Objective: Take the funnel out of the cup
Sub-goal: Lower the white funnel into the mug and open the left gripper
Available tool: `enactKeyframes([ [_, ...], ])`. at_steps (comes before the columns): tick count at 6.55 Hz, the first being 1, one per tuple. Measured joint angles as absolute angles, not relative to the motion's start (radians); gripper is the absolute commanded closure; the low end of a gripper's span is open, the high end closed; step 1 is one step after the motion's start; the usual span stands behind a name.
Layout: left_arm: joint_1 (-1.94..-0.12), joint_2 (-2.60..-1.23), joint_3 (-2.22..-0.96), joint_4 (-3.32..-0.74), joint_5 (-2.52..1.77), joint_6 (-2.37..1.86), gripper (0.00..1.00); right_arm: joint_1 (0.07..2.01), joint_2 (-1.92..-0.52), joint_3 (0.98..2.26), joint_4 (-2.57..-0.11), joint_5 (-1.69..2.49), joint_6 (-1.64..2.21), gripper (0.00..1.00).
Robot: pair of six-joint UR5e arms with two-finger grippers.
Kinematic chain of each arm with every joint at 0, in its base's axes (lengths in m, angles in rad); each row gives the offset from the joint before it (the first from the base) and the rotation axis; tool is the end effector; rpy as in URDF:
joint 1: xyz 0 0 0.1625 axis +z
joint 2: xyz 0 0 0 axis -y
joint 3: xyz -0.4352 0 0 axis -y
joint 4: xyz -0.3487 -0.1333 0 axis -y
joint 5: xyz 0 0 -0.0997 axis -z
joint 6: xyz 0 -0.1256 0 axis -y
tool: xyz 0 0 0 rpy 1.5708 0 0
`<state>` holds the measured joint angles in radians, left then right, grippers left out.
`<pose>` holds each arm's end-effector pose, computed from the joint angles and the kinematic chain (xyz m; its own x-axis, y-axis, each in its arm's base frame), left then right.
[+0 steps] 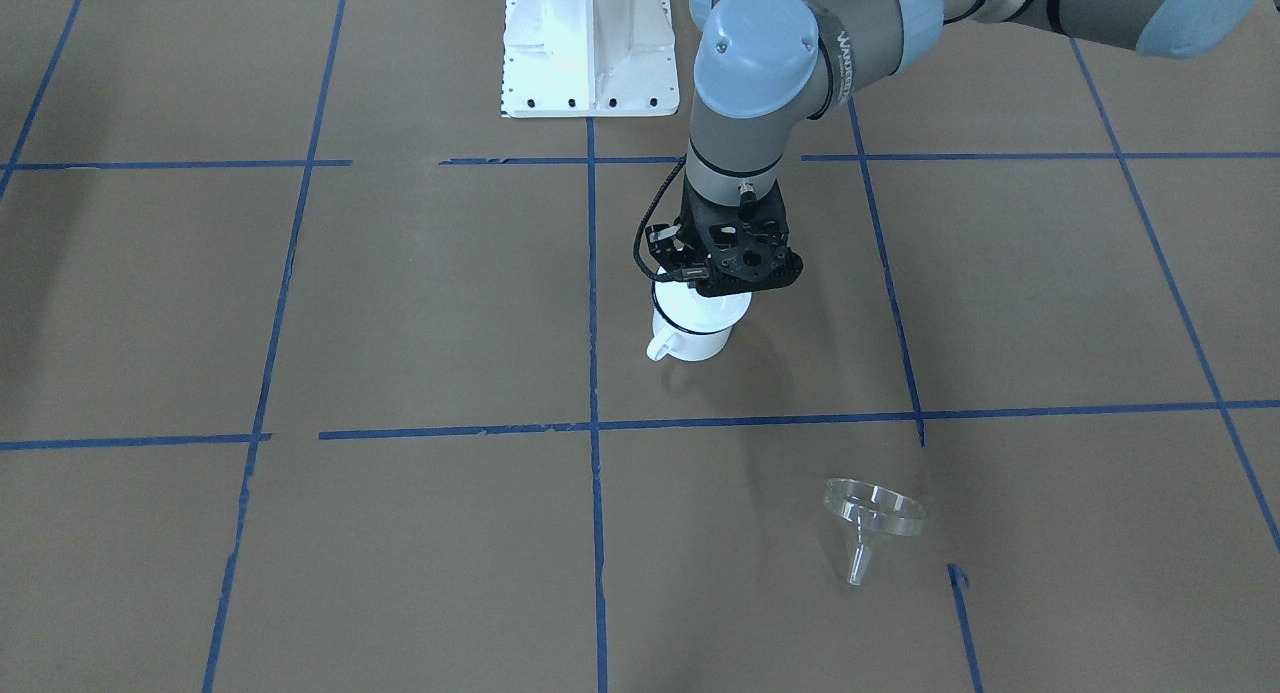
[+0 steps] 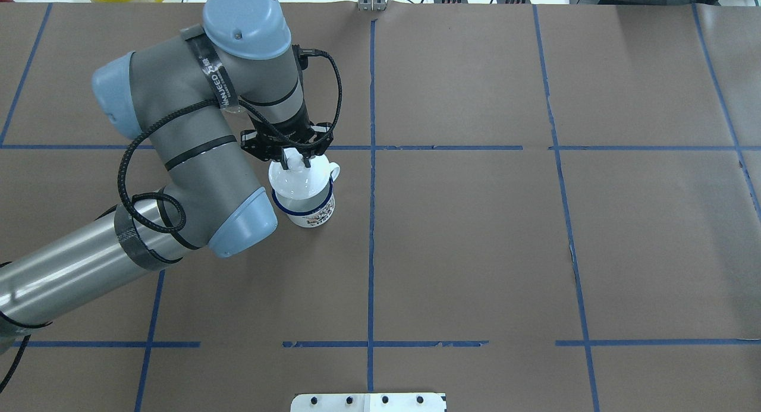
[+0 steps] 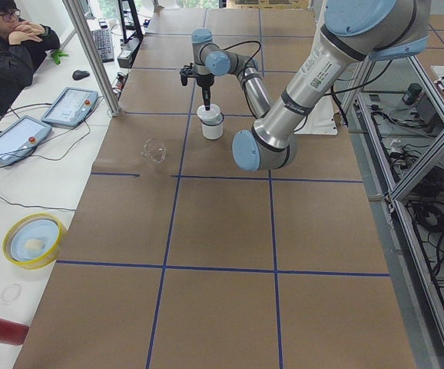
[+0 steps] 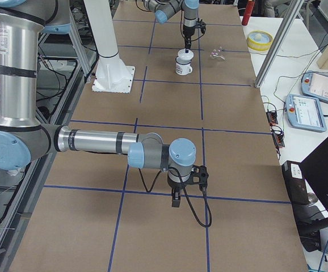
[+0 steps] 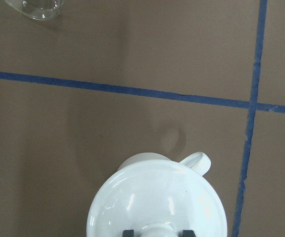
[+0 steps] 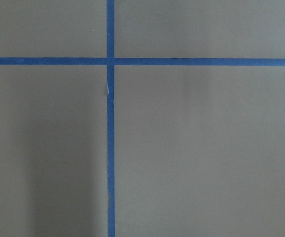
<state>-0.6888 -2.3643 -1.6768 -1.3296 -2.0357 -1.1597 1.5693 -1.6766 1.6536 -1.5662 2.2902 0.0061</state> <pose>0.4719 -0.4883 0.2225 0.7022 -0.1155 -0.7025 0.0827 0.9933 -0.0806 0.0499 -0.4007 0.6996 0.7522 0.0171 0.6587 -0.0031 0.9997 -0.0224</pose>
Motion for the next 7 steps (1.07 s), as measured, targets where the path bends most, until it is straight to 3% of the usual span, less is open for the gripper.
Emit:
enactKeyframes([
  [6, -0.659, -2.335, -1.689, -1.355, -2.037, -1.18, 1.0, 1.569, -1.677, 1.654, -1.566, 2.29, 0.006, 0.0],
  [7, -0.656, -2.335, -1.69, -1.356, -2.036, -1.194, 0.85, 1.569, -1.677, 1.654, -1.566, 2.29, 0.006, 0.0],
])
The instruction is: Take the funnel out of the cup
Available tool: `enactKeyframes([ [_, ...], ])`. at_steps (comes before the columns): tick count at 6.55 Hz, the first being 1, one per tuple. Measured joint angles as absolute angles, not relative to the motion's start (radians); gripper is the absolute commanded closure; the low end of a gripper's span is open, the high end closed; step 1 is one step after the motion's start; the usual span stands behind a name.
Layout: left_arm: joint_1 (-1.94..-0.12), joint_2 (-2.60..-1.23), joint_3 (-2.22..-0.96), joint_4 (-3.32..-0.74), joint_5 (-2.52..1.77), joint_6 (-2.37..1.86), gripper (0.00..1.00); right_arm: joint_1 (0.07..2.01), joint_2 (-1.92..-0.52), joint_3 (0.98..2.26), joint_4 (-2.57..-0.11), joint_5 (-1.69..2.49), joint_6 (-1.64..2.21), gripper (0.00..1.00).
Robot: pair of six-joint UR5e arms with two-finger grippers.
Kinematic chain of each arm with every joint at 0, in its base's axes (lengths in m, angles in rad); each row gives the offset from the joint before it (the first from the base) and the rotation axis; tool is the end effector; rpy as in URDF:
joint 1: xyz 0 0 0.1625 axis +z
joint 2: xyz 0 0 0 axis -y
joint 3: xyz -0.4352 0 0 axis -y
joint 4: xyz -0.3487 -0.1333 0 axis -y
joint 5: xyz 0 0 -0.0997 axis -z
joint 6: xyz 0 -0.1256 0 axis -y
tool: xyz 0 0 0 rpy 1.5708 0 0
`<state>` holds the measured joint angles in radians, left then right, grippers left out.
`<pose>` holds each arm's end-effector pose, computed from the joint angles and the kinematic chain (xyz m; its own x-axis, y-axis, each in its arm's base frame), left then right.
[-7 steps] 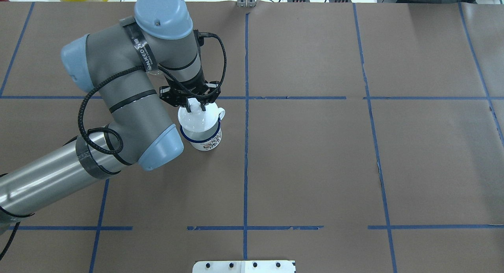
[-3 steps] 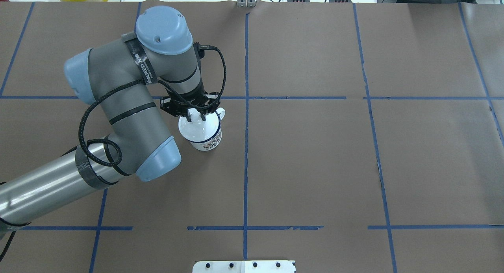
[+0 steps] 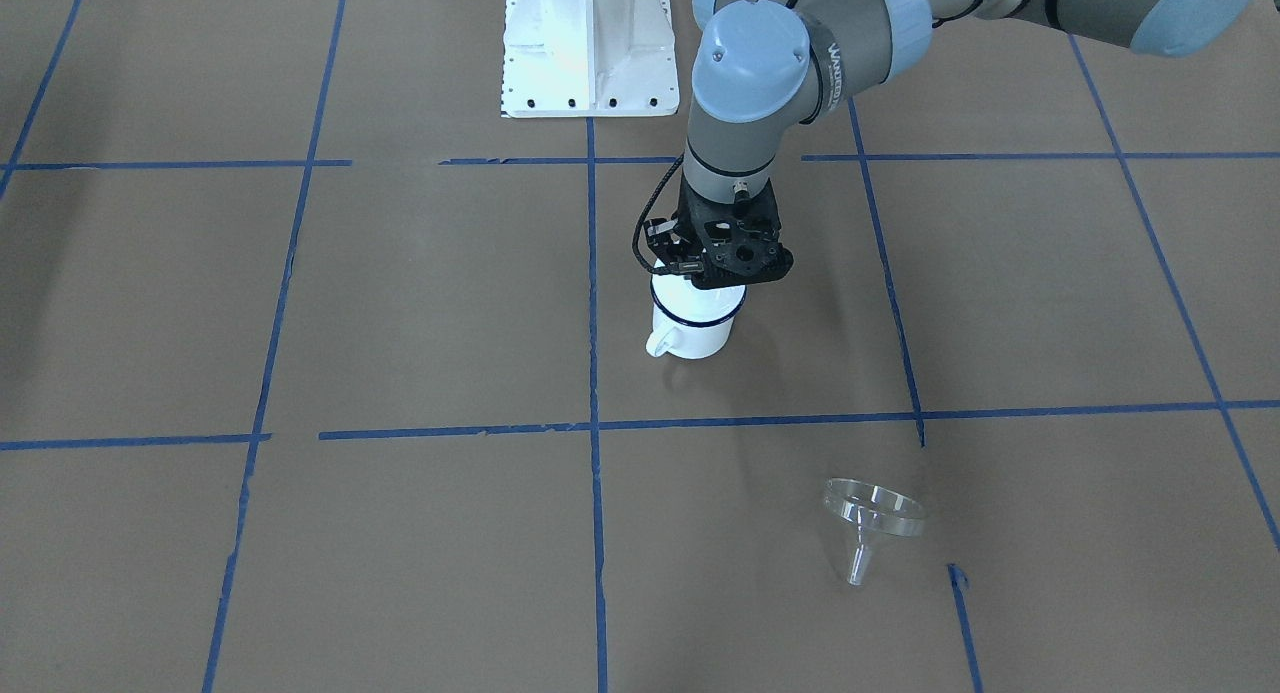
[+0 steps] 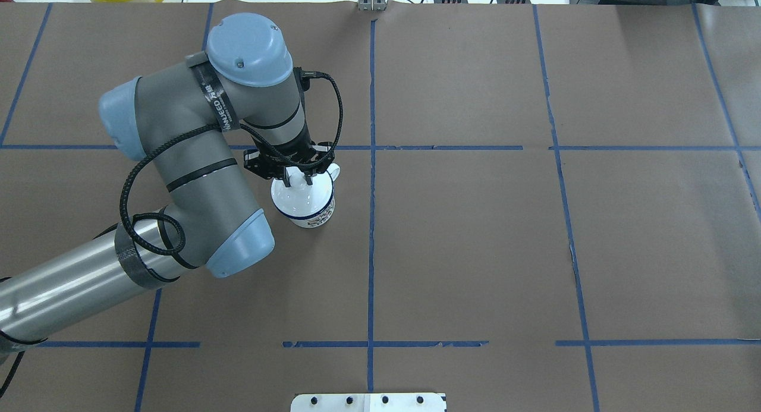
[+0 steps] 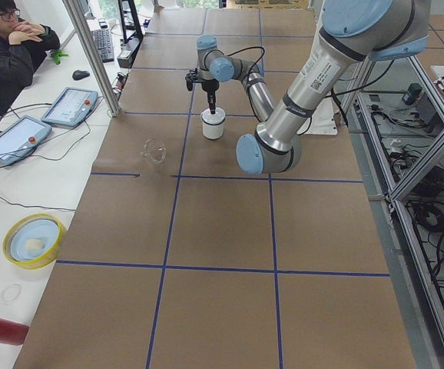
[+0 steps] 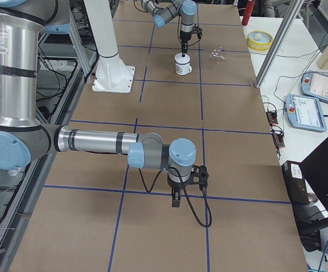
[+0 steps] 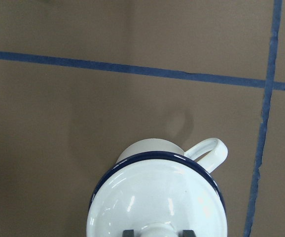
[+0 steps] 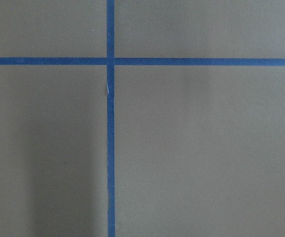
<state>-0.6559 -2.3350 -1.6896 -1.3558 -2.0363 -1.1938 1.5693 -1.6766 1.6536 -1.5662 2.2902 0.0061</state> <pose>0.4843 -0.4698 0.2336 0.6980 -0.1220 -0.7057 0.0728 0.9924 -0.0996 0.0499 -0.4007 0.6996 0.7522 0.0171 0.6587 -0.0031 0.9997 -0.0224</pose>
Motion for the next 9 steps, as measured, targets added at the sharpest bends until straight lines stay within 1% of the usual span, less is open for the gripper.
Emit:
enactKeyframes([
  [1, -0.654, -2.335, -1.69, -1.356, -2.036, -1.202, 0.12, 1.569, -1.677, 1.654, -1.566, 2.29, 0.006, 0.0],
  [2, -0.655, -2.333, -1.689, -1.356, -2.037, -1.206, 0.0, 1.569, -1.677, 1.654, -1.566, 2.29, 0.006, 0.0],
  [5, -0.654, -2.328, -1.699, -1.356, -2.035, -1.207, 0.0, 1.569, -1.677, 1.654, -1.566, 2.29, 0.006, 0.0],
  [7, -0.67, -2.291, -1.778, -1.355, -2.03, -1.2, 0.0, 1.569, -1.677, 1.654, -1.566, 2.29, 0.006, 0.0],
  [9, -0.742, -2.234, -1.881, -1.354, -2.03, -1.134, 0.0, 1.569, -1.677, 1.654, -1.566, 2.29, 0.006, 0.0],
])
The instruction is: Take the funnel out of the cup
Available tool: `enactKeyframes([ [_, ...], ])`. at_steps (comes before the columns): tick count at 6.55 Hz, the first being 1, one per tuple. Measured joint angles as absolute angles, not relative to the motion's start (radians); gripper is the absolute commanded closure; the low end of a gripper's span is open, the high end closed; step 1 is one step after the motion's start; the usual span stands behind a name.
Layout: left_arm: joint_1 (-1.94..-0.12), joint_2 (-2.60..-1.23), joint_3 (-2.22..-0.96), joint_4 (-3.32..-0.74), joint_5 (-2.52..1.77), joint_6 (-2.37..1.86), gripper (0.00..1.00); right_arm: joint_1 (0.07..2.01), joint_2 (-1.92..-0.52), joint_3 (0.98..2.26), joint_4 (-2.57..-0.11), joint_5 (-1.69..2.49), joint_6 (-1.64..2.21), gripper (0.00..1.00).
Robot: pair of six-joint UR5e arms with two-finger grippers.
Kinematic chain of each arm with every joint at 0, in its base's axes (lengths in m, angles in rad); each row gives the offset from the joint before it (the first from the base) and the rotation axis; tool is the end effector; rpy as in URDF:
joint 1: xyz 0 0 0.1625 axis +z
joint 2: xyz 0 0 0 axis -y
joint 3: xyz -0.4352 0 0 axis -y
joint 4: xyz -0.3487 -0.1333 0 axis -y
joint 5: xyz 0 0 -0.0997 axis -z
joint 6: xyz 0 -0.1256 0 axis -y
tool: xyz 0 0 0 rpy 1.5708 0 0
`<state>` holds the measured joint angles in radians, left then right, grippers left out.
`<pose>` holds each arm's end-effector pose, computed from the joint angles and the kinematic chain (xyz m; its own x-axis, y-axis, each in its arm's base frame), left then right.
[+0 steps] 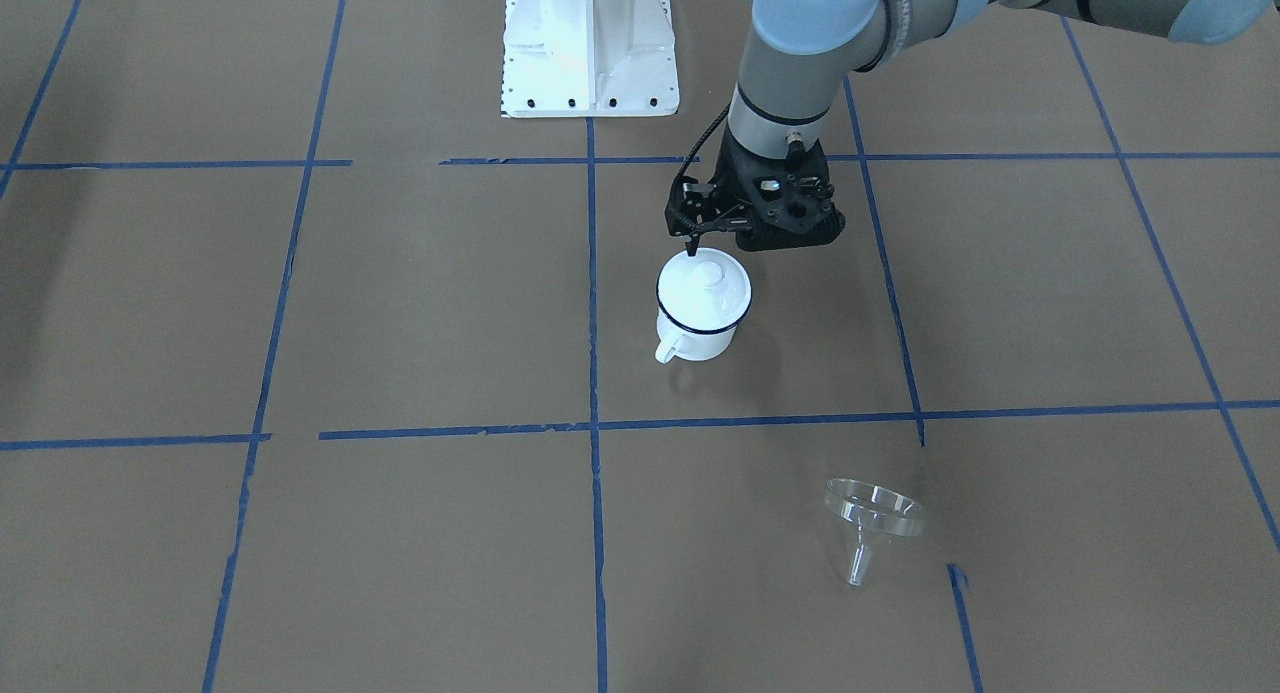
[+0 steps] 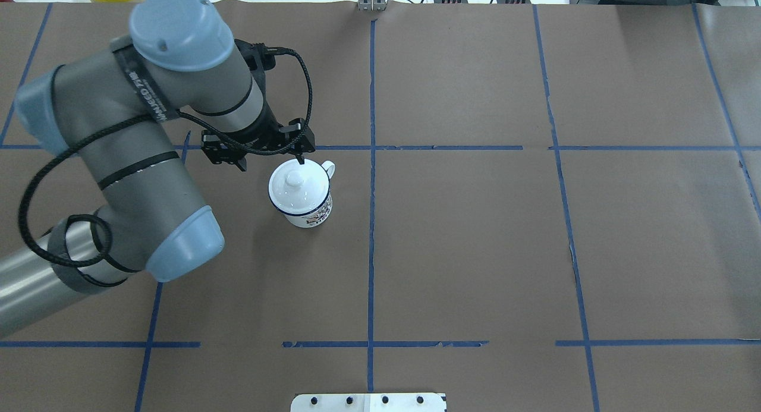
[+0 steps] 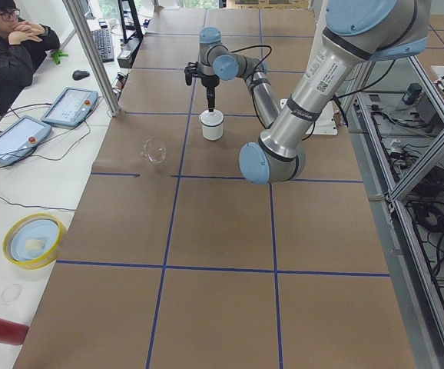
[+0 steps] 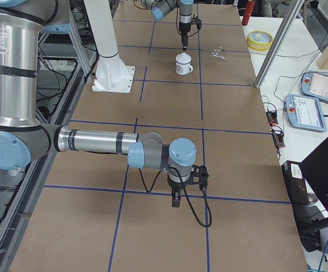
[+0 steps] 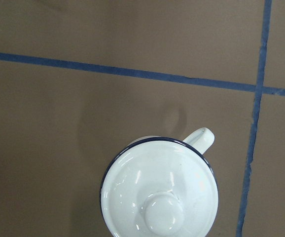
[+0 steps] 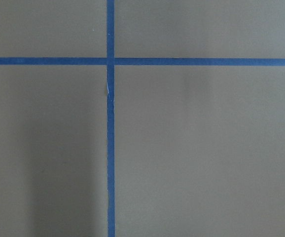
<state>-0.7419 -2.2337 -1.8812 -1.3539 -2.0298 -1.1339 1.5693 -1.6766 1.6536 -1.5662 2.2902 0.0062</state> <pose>0.4000 -0.4720 0.2307 0.6473 -0.0787 -0.7582 0.1189 0.9929 -0.0016 0.0499 -0.4007 0.6996 0.7522 0.0172 0.6587 -0.0032 0.9997 -0.0225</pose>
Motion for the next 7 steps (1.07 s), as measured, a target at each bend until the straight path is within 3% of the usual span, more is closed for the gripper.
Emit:
enactKeyframes([
  [4, -1.163, -1.995, -1.925, -1.356, -2.13, -0.407, 0.0, 1.569, -1.677, 1.654, -1.566, 2.29, 0.006, 0.0],
  [7, -1.505, -1.816, -1.748, -1.367, -2.243, 0.137, 0.0, 1.569, -1.677, 1.654, -1.566, 2.29, 0.006, 0.0],
])
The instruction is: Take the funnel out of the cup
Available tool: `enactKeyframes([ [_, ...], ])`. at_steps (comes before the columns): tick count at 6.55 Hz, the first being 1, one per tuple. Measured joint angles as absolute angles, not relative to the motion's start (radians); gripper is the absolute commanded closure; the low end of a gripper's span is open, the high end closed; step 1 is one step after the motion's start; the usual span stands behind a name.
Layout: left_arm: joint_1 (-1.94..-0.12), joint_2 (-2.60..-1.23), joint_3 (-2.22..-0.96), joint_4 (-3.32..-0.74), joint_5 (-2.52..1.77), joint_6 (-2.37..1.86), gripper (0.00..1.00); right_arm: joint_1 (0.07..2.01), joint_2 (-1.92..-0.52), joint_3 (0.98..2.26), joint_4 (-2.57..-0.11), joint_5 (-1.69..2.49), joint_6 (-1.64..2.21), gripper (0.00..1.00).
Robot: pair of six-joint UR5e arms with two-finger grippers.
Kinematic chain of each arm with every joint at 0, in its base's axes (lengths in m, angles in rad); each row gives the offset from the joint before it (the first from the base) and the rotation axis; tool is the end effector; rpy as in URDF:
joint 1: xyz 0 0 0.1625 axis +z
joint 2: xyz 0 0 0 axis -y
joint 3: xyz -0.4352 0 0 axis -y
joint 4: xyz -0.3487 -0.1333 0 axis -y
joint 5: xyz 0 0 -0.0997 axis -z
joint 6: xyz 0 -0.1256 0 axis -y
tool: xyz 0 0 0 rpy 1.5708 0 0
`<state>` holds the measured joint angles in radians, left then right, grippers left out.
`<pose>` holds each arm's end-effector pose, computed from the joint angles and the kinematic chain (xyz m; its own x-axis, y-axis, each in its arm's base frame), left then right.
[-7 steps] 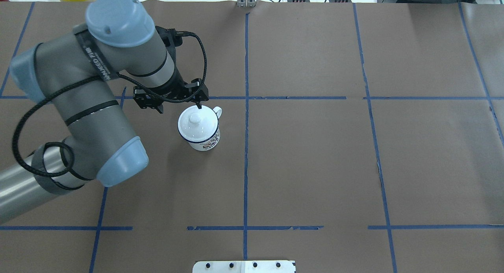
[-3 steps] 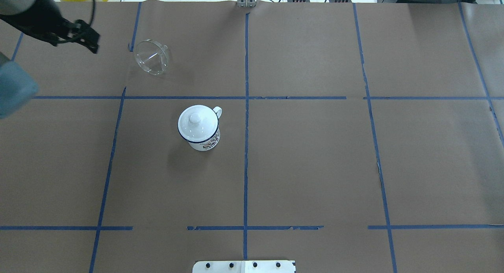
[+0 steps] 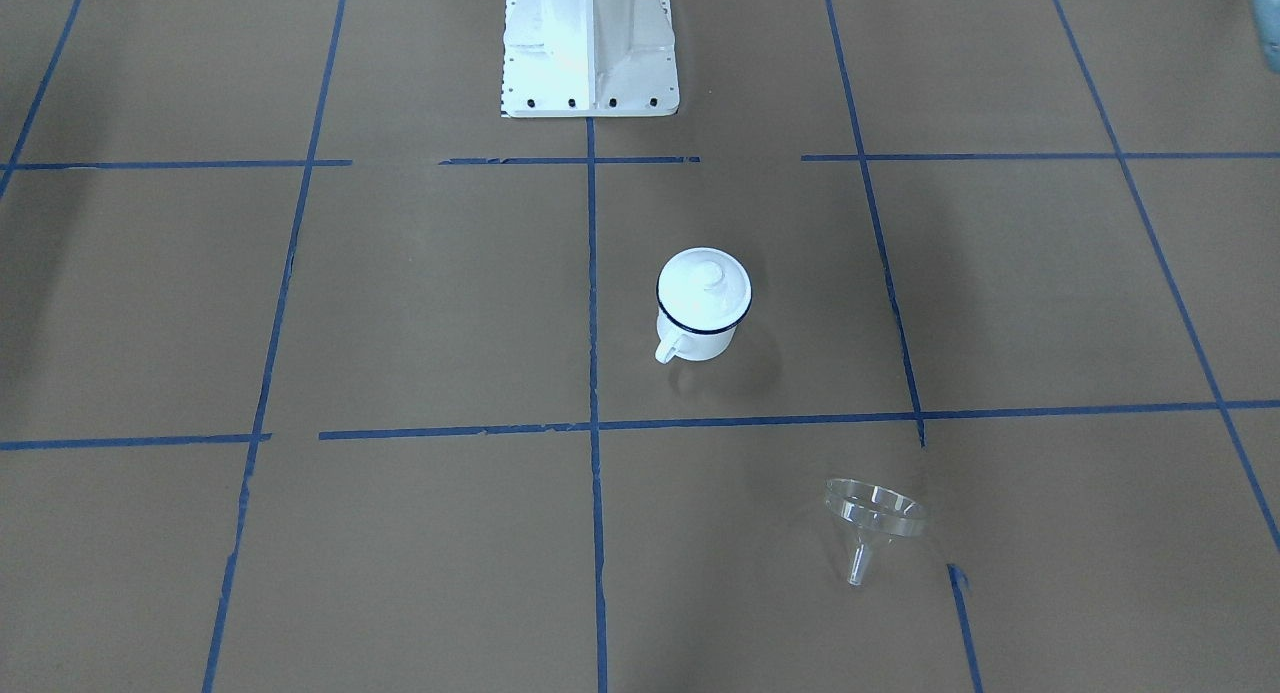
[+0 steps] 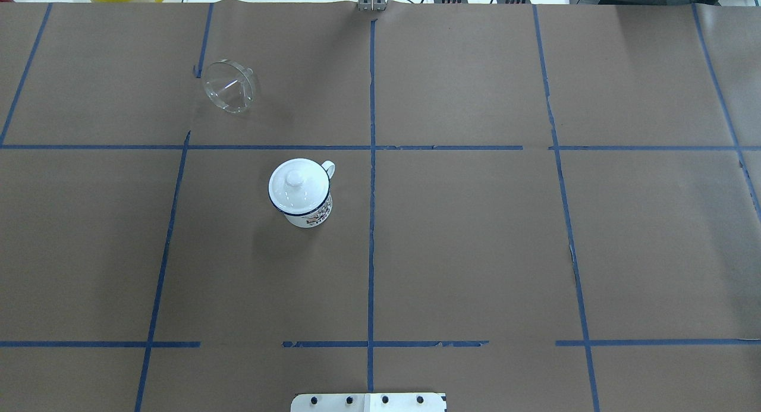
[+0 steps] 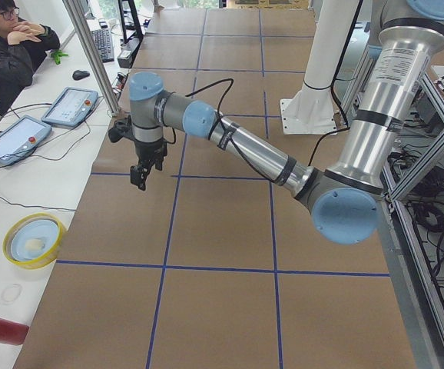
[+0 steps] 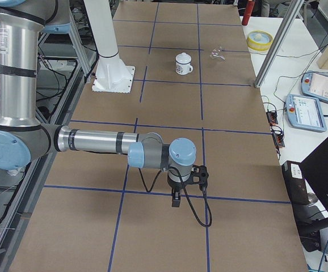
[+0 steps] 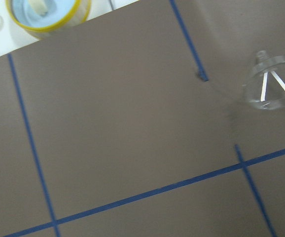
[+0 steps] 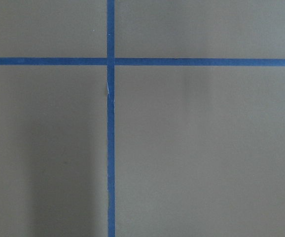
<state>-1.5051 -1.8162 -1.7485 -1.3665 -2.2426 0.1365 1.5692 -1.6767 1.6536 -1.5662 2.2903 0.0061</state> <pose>-0.0194 -0.5448 0.5158 0.7562 0.3170 -0.5724 -0.1686 0.9397 0.2977 0.0499 -0.4006 0.6996 0.7521 0.0171 0.6588 -0.0030 0.9997 -0.0225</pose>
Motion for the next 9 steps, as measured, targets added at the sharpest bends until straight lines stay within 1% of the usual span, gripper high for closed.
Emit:
enactKeyframes([
  [2, -1.587, -1.688, -1.671, -1.376, -2.296, 0.195, 0.0, 1.569, -1.677, 1.654, -1.566, 2.29, 0.006, 0.0],
  [3, -1.612, -1.66, -1.652, -1.376, -2.302, 0.197, 0.0, 1.569, -1.677, 1.654, -1.566, 2.29, 0.006, 0.0],
  [5, -1.627, -1.635, -1.642, -1.373, -2.302, 0.196, 0.0, 1.569, -1.677, 1.654, -1.566, 2.29, 0.006, 0.0],
  [9, -1.624, -1.635, -1.65, -1.382, -2.302, 0.2, 0.0, 1.569, -1.677, 1.654, -1.566, 2.29, 0.006, 0.0],
])
